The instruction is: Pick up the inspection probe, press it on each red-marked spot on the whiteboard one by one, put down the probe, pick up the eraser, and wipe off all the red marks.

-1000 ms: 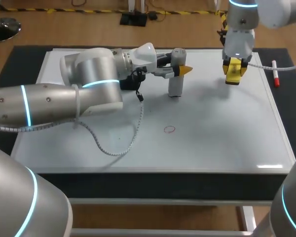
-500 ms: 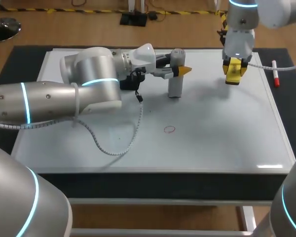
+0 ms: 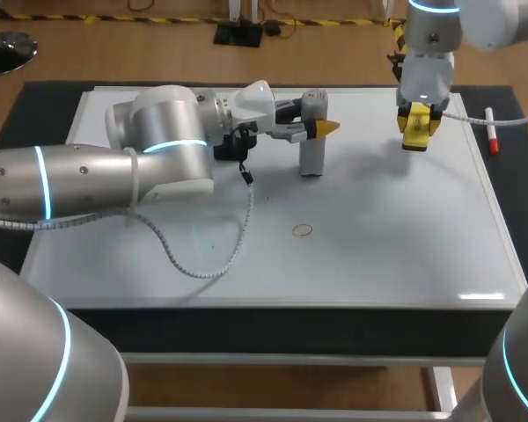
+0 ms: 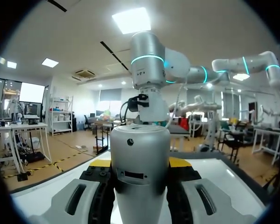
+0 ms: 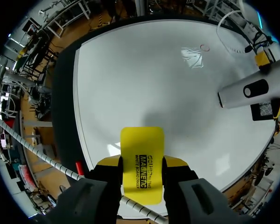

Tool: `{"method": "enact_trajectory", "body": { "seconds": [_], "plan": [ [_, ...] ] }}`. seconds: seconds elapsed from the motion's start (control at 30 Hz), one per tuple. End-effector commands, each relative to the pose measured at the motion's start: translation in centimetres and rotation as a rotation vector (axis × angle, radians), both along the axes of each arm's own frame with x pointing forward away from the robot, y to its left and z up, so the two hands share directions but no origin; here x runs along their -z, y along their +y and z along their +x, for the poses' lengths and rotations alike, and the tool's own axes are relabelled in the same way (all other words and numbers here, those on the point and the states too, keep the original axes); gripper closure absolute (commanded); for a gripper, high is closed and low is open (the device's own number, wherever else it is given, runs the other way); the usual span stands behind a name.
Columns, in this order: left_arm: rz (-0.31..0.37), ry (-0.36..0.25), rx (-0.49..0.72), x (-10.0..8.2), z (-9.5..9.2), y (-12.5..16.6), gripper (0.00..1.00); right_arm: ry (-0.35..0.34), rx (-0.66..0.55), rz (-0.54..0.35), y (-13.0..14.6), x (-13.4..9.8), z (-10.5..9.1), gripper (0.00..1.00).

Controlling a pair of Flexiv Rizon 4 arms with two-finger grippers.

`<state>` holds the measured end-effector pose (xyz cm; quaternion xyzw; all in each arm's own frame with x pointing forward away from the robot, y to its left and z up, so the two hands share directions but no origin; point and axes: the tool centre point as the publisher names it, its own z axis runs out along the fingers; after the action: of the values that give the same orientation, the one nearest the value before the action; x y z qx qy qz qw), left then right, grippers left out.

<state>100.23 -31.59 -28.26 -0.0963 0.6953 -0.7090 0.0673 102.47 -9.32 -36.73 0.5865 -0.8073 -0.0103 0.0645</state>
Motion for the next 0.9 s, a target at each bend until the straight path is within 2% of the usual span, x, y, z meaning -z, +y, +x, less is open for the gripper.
{"method": "enact_trajectory", "body": {
  "seconds": [0.03, 0.67, 0.9],
  "plan": [
    [-0.003, 0.002, 0.000, 0.3, 0.0, -0.1, 1.00, 0.000, -0.002, -0.002, -0.1, -0.1, 0.0, 1.00],
    [-0.001, 0.002, 0.007, 0.3, -0.1, -0.1, 1.00, 0.000, -0.002, -0.002, -0.1, -0.1, 0.0, 1.00],
    [-0.020, -0.005, 0.007, -1.5, -0.6, 0.3, 1.00, 0.000, -0.002, -0.002, -0.1, -0.1, 0.0, 1.00]
  ]
}}
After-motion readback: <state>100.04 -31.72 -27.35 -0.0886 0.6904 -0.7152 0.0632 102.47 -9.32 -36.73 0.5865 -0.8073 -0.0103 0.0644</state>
